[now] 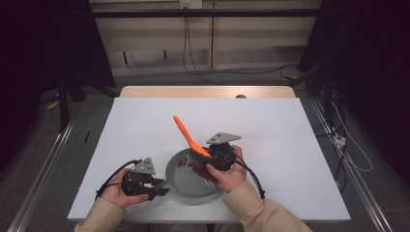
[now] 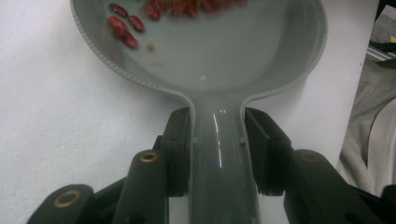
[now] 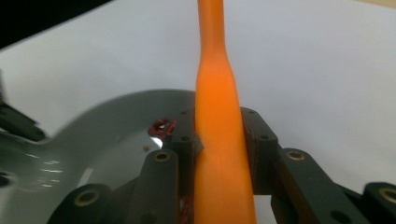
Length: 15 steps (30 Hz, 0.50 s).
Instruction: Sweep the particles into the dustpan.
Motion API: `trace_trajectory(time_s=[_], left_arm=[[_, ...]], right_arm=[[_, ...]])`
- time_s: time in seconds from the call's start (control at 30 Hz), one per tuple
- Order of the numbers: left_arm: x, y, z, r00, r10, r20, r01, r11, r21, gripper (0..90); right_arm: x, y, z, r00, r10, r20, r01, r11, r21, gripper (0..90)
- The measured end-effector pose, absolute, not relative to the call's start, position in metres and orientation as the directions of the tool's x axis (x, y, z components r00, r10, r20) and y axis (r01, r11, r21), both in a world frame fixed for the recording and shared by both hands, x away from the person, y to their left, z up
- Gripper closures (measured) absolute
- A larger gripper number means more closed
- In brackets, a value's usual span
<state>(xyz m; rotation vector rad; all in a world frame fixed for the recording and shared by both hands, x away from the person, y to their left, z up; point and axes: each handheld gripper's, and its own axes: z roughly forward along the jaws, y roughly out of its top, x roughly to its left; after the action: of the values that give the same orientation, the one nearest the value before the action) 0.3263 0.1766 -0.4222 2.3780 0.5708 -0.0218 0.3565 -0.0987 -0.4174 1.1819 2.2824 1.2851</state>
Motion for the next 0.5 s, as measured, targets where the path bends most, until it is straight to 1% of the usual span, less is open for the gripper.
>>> trace_trajectory(time_s=[0.03,0.1,0.2,0.33,0.5], left_arm=[[0.326,0.177,-0.422,0.903,0.397,-0.162,0.406,-0.673,0.619,62.9],[0.326,0.177,-0.423,0.902,0.398,-0.165,0.408,-0.666,0.624,62.9],[0.326,0.179,-0.423,0.901,0.401,-0.166,0.411,-0.663,0.626,62.9],[0.326,0.179,-0.423,0.901,0.399,-0.171,0.412,-0.661,0.627,62.9],[0.326,0.179,-0.423,0.9,0.4,-0.175,0.415,-0.659,0.627,62.9]], right_arm=[[0.356,-0.093,-0.416,-0.646,0.746,0.16,0.524,0.281,0.804,70.9],[0.354,-0.086,-0.413,-0.664,0.736,0.132,0.494,0.299,0.817,71.0],[0.356,-0.086,-0.408,-0.668,0.731,0.14,0.482,0.281,0.83,71.0],[0.361,-0.098,-0.399,-0.657,0.744,0.123,0.463,0.269,0.845,71.0],[0.369,-0.123,-0.395,-0.611,0.787,0.083,0.458,0.265,0.849,71.0]])
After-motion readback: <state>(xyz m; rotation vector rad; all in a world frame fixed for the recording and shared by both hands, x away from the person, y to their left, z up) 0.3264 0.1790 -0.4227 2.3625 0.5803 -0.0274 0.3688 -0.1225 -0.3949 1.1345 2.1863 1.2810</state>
